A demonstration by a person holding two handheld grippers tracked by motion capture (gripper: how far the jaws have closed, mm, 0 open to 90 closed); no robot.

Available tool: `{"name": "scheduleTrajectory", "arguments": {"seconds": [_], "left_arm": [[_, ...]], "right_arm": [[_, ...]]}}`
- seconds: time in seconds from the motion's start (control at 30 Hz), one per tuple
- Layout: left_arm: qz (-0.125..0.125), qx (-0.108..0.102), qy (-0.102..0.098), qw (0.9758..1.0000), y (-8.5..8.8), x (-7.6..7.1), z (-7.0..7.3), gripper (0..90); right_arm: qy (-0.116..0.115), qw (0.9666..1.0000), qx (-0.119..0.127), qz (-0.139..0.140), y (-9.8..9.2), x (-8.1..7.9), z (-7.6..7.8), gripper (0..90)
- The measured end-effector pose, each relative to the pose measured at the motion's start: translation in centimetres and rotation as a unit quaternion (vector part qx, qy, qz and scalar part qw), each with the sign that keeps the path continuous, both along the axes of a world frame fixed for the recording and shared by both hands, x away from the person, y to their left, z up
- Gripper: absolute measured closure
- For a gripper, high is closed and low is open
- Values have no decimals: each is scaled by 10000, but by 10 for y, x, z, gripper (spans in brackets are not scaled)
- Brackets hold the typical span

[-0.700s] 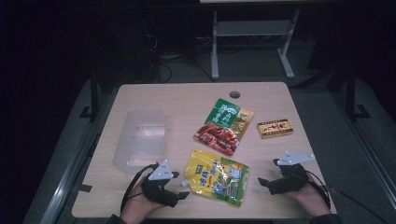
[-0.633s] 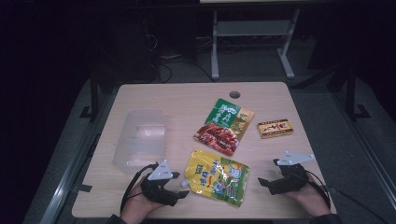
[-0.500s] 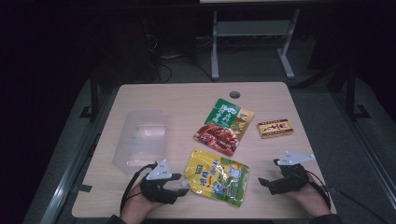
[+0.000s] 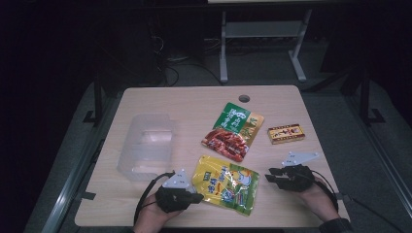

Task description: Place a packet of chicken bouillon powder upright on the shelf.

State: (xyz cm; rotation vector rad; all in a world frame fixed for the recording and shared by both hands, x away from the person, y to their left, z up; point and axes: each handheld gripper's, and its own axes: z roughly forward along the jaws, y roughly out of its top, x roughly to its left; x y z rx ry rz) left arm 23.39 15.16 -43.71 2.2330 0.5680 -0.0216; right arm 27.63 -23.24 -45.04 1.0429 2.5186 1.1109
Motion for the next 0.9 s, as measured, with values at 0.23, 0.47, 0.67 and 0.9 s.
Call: {"name": "scheduleTrajectory", "arguments": {"seconds": [0.23,0.47,0.67,0.9], "left_arm": [[-113,43,24,9999,-15,2,-7,897],[-136,236,122,9996,-19,9,-13,897],[-100,296,167,9994,-18,14,-15,897],[37,313,177,9993,-14,19,-15,897]], "right_arm": [[48,9996,-61,257,24,20,1,899],[113,9983,-312,489,45,41,-4,899],[172,9973,-440,570,50,44,-9,899],[324,9962,-367,714,50,43,-10,900]]}}
